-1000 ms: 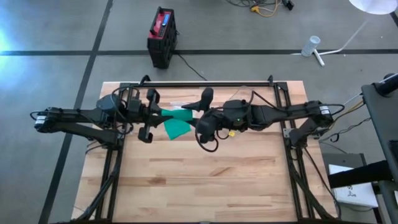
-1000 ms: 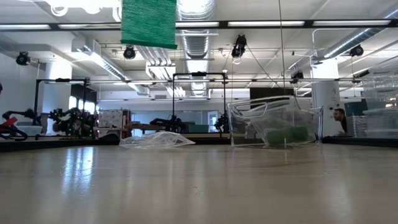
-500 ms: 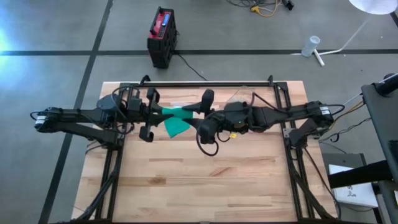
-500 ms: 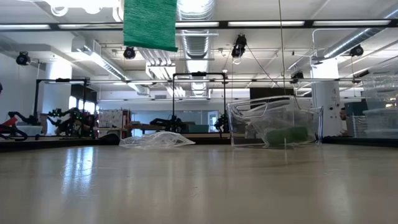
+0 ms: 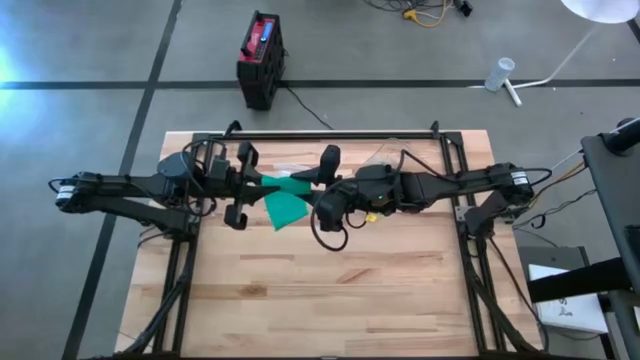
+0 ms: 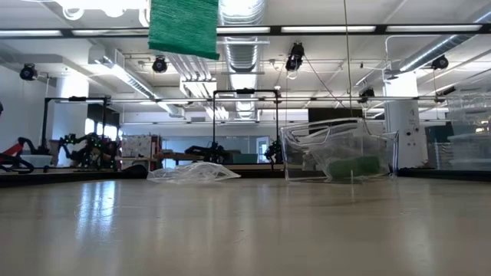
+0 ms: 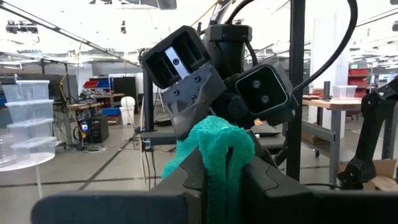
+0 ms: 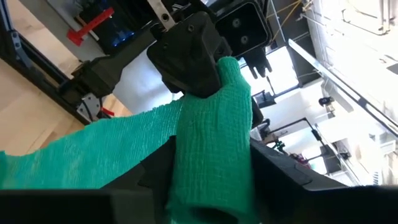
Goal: Roll bandage
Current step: Roll the dark green bandage
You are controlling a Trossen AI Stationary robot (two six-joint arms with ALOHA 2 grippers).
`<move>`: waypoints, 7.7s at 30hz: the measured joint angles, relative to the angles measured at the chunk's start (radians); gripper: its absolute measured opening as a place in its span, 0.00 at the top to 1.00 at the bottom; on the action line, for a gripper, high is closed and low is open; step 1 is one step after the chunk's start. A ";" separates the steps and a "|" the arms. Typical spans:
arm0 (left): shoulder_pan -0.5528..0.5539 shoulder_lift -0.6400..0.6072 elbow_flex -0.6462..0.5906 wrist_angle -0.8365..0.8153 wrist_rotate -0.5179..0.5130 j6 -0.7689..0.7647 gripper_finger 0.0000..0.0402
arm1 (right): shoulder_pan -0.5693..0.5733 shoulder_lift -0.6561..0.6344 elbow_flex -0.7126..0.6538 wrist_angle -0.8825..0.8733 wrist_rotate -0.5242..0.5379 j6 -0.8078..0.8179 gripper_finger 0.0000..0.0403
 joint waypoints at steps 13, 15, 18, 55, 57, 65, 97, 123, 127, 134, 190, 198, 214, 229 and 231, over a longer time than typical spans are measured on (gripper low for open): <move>0.000 -0.031 0.000 -0.031 0.001 0.064 0.81 | 0.012 -0.006 0.000 0.009 0.006 0.025 0.96; 0.000 -0.048 0.000 -0.039 0.003 0.079 0.75 | 0.017 -0.016 0.000 0.005 0.011 0.028 0.98; 0.000 -0.061 0.000 -0.072 0.002 0.086 0.65 | 0.021 -0.035 0.000 0.009 0.010 0.058 0.97; 0.000 0.094 -0.021 -0.003 -0.087 0.016 1.00 | 0.013 -0.162 0.010 0.016 -0.068 0.363 0.95; 0.000 0.103 -0.021 0.011 -0.087 0.027 1.00 | 0.006 -0.151 0.010 0.017 -0.046 0.343 0.95; 0.000 0.093 -0.021 0.010 -0.088 0.153 0.85 | 0.000 -0.067 -0.007 0.144 0.032 0.133 0.98; 0.000 -0.050 0.396 -0.784 -0.188 0.296 0.24 | -0.048 0.041 -0.168 0.345 0.077 -0.450 0.98; 0.003 0.259 0.756 -1.268 -0.112 0.008 0.24 | -0.023 0.054 -0.168 0.416 0.049 -1.068 0.98; 0.003 0.255 0.754 -1.269 -0.114 -0.011 0.28 | -0.021 0.054 -0.168 0.416 0.045 -1.073 0.98; 0.002 0.277 0.753 -1.295 -0.115 -0.038 0.61 | -0.022 0.054 -0.168 0.413 0.011 -1.073 0.93; 0.001 0.333 0.751 -1.308 -0.132 0.236 0.92 | -0.192 -0.053 -0.166 0.052 -0.501 0.846 0.59; 0.000 0.325 0.751 -1.259 -0.131 0.256 0.85 | -0.193 -0.050 -0.166 0.038 -0.491 0.837 0.87; -0.002 0.184 0.636 -1.169 -0.133 0.173 0.62 | -0.195 -0.133 -0.168 0.048 -0.489 0.827 0.97; 0.001 0.137 0.336 -0.708 -0.245 0.253 0.97 | -0.195 -0.136 -0.168 0.093 -0.574 0.877 0.96; 0.001 0.141 0.326 -0.669 -0.245 0.261 0.97 | -0.195 -0.136 -0.168 0.113 -0.609 0.902 0.96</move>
